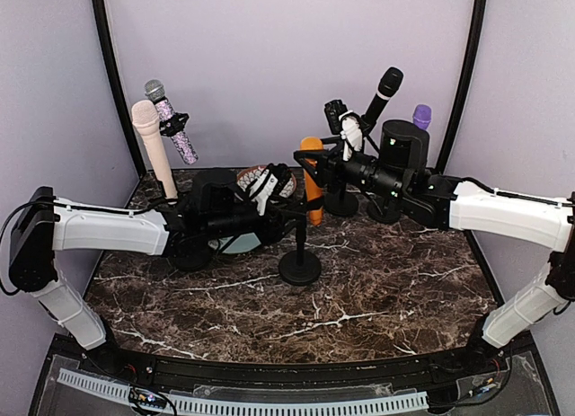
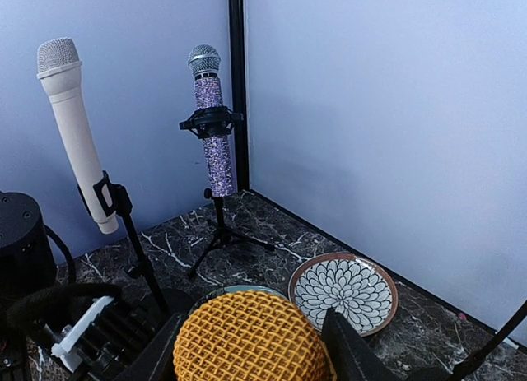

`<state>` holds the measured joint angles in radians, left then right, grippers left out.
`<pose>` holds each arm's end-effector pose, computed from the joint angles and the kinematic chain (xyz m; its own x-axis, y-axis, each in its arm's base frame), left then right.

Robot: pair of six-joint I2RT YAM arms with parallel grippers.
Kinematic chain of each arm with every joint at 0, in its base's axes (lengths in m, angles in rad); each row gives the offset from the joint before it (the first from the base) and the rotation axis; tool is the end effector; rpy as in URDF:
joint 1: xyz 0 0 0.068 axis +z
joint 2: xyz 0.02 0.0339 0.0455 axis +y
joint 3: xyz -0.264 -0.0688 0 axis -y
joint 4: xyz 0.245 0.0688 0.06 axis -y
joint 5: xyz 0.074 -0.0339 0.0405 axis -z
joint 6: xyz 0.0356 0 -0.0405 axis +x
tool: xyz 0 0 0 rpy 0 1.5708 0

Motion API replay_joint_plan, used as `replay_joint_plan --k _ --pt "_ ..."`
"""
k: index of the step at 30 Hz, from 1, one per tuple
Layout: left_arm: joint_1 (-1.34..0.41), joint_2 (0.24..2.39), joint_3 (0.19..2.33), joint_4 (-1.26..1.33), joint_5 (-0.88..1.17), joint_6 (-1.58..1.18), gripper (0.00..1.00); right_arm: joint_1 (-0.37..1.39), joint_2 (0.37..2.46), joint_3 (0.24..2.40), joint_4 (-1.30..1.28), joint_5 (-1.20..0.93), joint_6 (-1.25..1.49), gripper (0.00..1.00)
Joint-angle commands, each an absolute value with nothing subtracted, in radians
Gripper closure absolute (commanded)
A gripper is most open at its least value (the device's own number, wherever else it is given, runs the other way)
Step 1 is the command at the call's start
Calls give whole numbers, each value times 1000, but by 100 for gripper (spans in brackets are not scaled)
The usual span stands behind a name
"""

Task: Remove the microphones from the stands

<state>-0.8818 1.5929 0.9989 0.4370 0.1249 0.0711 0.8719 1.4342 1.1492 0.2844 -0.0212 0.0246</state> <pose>0.2321 -0.2887 0.2729 -0.0392 0.1585 -0.9866 0.8490 0.5259 0.0507 0.2218 0.2651 0.3637 -0.0196 0.0150 -0.9997 -0.7788 0.6268 0.0246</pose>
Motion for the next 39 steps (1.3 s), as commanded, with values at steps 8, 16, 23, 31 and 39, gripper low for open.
replay_joint_plan --k 8,16,23,31,39 --pt "-879 1586 1011 422 104 95 78 881 1394 1143 346 64 31 59" --pt "-879 1581 1002 420 85 101 83 881 1365 1147 292 192 16 60" --pt "-879 1585 996 450 42 95 83 857 1308 1150 127 344 35 61" --pt "-864 1623 1068 475 11 126 83 729 1238 1134 -158 262 220 62" --pt "-787 1705 1164 510 69 135 84 644 1242 1101 -378 46 393 63"
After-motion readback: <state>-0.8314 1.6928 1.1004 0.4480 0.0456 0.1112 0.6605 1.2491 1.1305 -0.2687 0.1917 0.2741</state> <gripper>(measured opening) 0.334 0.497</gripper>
